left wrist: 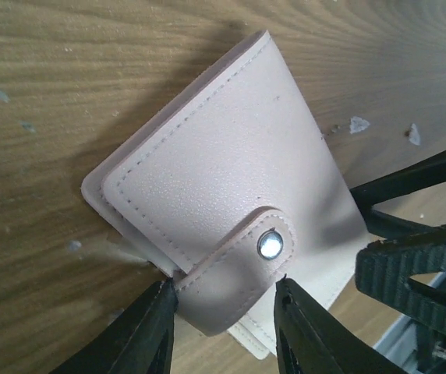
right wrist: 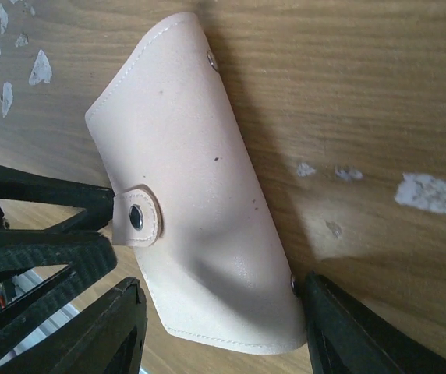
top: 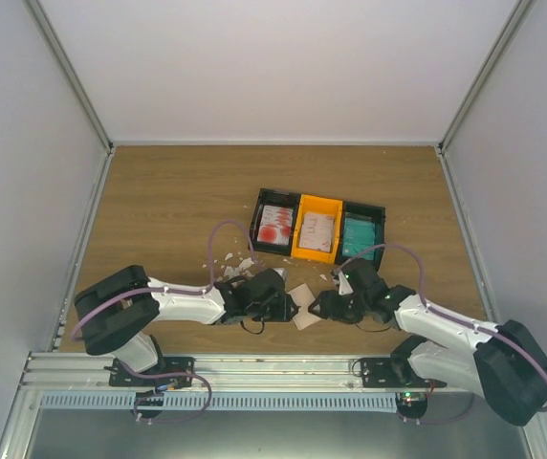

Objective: Put the credit cards into the card holder
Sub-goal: Open the card holder at the center of the board.

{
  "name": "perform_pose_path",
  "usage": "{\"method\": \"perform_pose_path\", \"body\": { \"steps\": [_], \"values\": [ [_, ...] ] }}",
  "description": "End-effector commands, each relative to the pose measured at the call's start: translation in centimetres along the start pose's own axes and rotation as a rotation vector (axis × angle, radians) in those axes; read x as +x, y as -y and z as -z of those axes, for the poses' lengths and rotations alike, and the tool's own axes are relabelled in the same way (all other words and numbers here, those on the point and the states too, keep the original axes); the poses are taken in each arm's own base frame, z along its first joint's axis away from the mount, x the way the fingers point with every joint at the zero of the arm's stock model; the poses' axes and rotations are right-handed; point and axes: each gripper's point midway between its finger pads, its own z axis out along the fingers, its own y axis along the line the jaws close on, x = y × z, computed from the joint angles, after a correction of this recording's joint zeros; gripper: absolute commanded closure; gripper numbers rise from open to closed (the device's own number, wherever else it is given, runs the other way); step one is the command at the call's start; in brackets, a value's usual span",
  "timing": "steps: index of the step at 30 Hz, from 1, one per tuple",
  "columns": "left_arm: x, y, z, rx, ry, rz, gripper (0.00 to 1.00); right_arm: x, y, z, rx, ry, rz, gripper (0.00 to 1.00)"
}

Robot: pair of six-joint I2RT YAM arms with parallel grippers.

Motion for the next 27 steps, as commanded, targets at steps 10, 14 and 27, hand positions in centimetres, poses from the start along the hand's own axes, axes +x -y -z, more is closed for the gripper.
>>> {"method": "perform_pose_path", "body": {
  "steps": [10,14,27],
  "values": [
    [-1.7,-4.4,-0.6,-0.139,0.034,-0.038,0.70,-2.7,0.6,-0.4,0.099,0.074,0.166,0.38],
    [-1.6,-5.8,-0.5,-0.165,0.019,-0.036,0.71,-4.1,2.7,-0.7,0.208,0.110,0.156,0.37],
    [-0.5,-7.0,-1.5,-0.166,-0.055,-0.023,0.79,-0.6,-3.2,-2.4,-0.205,-0.137,0.155,0.45]
  ]
}}
